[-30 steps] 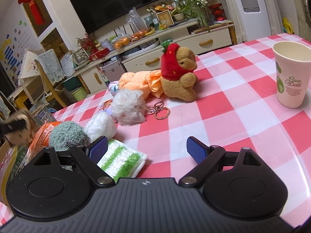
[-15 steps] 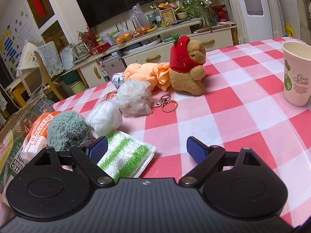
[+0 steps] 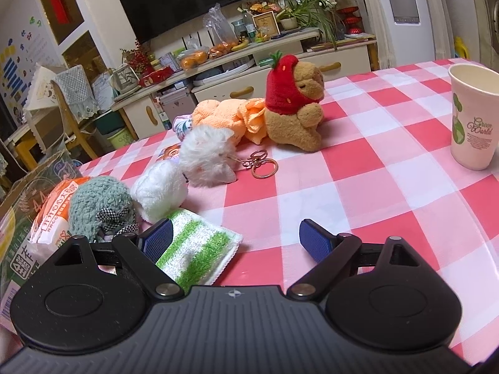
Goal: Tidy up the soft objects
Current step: 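Grasp the capybara plush in strawberry hat with right gripper while left grasps the striped towel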
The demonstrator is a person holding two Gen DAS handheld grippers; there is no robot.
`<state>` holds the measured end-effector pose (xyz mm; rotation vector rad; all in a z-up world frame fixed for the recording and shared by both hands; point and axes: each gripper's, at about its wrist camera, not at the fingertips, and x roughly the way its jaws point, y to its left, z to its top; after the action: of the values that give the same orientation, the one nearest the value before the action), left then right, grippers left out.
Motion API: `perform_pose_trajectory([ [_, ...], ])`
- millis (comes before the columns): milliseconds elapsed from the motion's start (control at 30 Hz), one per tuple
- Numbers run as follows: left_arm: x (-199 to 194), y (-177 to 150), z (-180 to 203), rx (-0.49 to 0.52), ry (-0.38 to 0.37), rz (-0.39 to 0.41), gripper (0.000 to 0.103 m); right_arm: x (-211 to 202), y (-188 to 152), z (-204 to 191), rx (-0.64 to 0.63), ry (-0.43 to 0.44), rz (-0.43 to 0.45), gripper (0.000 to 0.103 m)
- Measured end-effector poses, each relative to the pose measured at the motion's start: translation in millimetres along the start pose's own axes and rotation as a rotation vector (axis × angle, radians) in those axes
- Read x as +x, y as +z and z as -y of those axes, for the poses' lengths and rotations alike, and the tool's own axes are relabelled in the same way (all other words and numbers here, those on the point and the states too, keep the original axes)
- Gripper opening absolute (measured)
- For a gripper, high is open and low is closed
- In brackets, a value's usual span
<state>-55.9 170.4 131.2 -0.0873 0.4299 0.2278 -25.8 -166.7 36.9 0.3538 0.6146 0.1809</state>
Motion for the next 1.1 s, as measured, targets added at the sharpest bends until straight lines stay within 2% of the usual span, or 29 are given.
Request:
perform_pose_trajectory([
  [233,-4,-13,55,0.117,-0.205,-0.021,0.094,0,2,11,0.034,-0.019,-0.012,0.103],
  [400,-7,-32,95,0.198,-0.364,-0.078,0.094,3,7,21,0.050,-0.032,-0.001,0.103],
  [567,-1,-61,133,0.277,-0.463,-0.175,0.094,7,18,34,0.087,-0.032,0.023,0.103],
  [733,6,-84,167,0.367,-0.499,-0.238,0.094,16,32,42,0.101,-0.029,0.062,0.103],
  [1100,34,-104,195,0.412,-0.435,-0.328,0.094,57,61,49,0.104,-0.013,0.117,0.103],
])
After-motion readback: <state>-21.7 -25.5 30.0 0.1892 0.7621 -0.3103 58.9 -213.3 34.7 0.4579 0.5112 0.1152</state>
